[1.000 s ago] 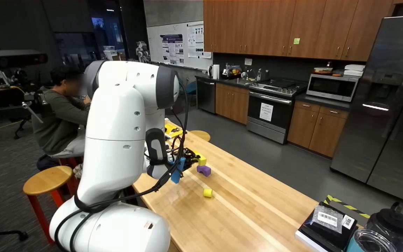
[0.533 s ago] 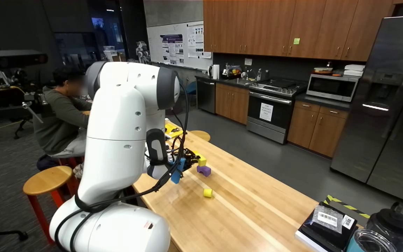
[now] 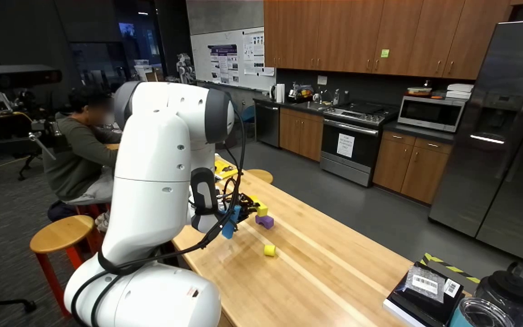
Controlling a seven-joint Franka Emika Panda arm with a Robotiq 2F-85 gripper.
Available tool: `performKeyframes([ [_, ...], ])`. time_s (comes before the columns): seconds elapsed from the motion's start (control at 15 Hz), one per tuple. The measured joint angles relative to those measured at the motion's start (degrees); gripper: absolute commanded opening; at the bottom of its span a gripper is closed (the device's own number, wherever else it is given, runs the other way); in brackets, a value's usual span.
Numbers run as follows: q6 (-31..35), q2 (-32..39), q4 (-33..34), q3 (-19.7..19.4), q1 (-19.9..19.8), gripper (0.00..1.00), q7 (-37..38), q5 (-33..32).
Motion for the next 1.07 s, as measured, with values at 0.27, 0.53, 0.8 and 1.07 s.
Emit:
performKeyframes([
  [0.27, 0.0, 0.4, 0.4, 0.0, 0.0, 0.06, 0.0, 0.0],
  [0.53, 0.4, 0.6, 0.5, 0.0, -0.1, 0.06, 0.0, 0.0],
  [0.8, 0.8, 1.1, 1.0, -0.2, -0.2, 0.06, 0.0, 0.0],
  [1.07, 1.7, 1.3, 1.4, -0.3, -0.8, 0.06, 0.0, -0.4],
])
